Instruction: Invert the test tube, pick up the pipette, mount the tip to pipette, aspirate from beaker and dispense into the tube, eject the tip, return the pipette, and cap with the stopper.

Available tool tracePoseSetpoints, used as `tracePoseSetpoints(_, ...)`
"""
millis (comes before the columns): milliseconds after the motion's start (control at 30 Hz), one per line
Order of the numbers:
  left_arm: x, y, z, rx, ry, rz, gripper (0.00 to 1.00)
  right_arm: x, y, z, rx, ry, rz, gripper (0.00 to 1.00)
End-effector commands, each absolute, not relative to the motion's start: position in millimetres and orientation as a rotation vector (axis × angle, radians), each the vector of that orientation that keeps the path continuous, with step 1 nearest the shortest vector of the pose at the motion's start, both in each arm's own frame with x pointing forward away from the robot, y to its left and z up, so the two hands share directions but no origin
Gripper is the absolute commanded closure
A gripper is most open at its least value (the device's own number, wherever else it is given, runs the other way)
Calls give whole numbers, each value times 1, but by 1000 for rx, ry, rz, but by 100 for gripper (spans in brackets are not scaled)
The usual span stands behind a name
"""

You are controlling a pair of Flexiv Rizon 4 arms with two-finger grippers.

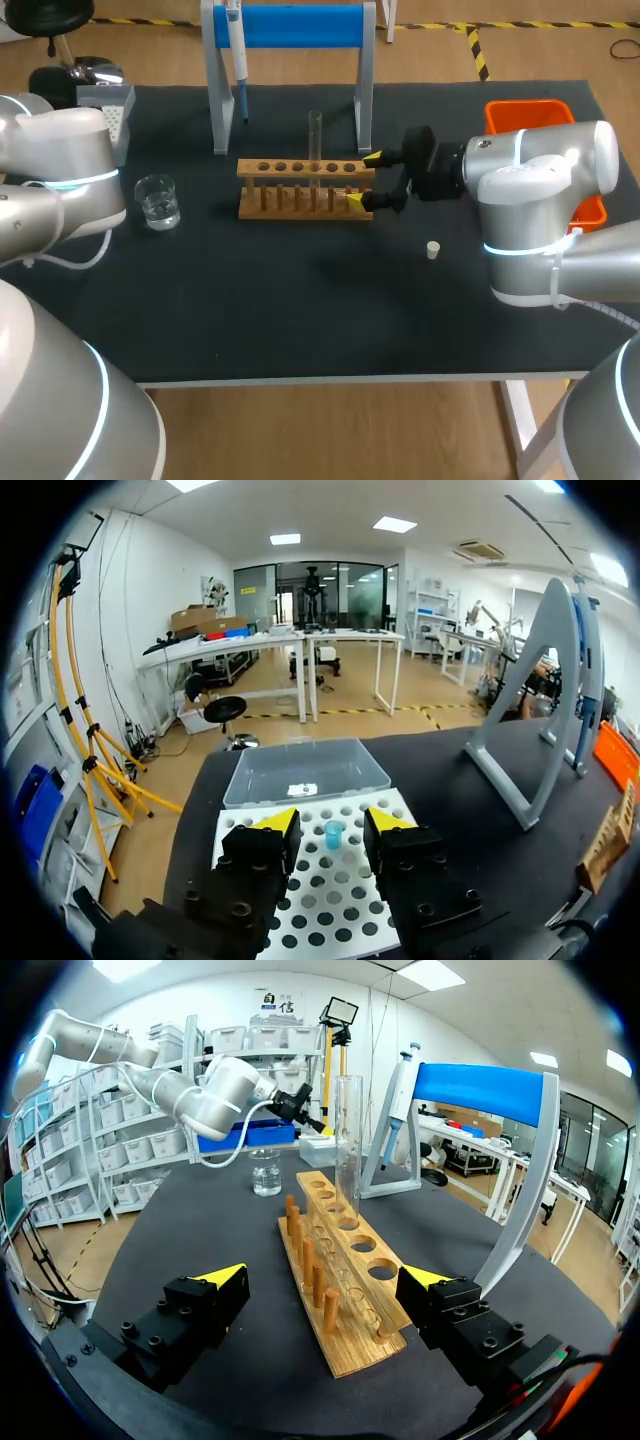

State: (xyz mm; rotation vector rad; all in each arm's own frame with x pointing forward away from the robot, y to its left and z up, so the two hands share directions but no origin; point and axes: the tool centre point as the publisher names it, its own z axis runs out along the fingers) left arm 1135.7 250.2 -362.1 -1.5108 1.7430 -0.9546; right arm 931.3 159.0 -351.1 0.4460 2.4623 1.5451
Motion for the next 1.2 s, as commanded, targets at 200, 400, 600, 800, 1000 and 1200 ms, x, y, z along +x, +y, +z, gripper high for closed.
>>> tracePoseSetpoints(200,1140,251,-366,-1514,1749,-949,61,931,158,-351,445,2464,1544,0)
tracePoseSetpoints(400,1142,250,-367,-1510,1753,-944,61,931,158,-351,445,2464,1544,0)
tracePoseSetpoints(600,1145,251,-367,-1506,1754,-939,61,931,158,-351,445,2464,1544,0)
tracePoseSetpoints(800,1147,251,-367,-1501,1758,-935,61,931,158,-351,445,2464,1544,0)
tracePoseSetpoints(1000,1148,251,-368,-1502,1762,-937,73,931,158,-351,445,2464,1544,0)
tracePoseSetpoints(1200,1147,250,-370,-1508,1763,-937,80,931,158,-351,445,2464,1544,0)
